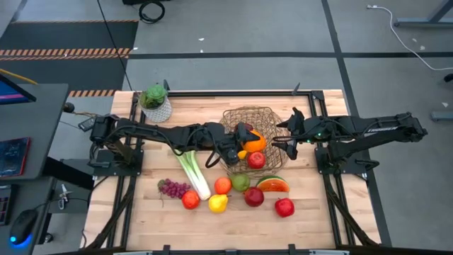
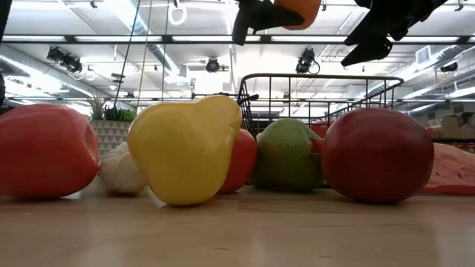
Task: Build produce basket
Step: Put the orange into the brown wire basket
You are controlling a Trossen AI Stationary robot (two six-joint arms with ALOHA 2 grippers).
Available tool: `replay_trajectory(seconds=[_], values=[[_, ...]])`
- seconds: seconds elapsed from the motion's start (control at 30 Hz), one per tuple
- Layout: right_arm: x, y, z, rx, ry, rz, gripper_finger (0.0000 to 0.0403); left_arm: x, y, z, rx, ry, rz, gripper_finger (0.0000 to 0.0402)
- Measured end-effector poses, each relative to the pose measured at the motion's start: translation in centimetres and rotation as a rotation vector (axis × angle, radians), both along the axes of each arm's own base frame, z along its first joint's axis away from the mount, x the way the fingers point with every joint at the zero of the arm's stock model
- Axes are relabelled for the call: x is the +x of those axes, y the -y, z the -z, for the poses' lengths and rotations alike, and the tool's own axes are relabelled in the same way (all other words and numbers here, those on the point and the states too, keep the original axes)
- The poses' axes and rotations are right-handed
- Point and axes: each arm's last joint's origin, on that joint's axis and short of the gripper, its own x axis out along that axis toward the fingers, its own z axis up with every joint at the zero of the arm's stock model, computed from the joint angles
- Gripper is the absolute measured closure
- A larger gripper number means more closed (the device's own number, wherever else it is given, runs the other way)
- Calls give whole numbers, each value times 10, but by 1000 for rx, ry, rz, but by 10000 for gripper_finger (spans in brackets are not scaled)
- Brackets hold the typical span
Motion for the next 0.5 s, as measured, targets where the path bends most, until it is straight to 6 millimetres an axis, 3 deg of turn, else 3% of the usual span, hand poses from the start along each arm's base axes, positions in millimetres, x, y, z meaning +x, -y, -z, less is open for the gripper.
replay_trajectory(seconds=[0.2, 0.37, 0.5], values=[[0, 0, 0, -2, -1, -1, 7, 0, 0, 0, -50, 5, 8, 115], [0, 0, 0, -2, -7, -1, 7, -10, -2, -18, -249, 53, 134, 115], [-1, 0, 1, -2, -13, -1, 7, -19, -17, -33, -450, 87, 190, 115]])
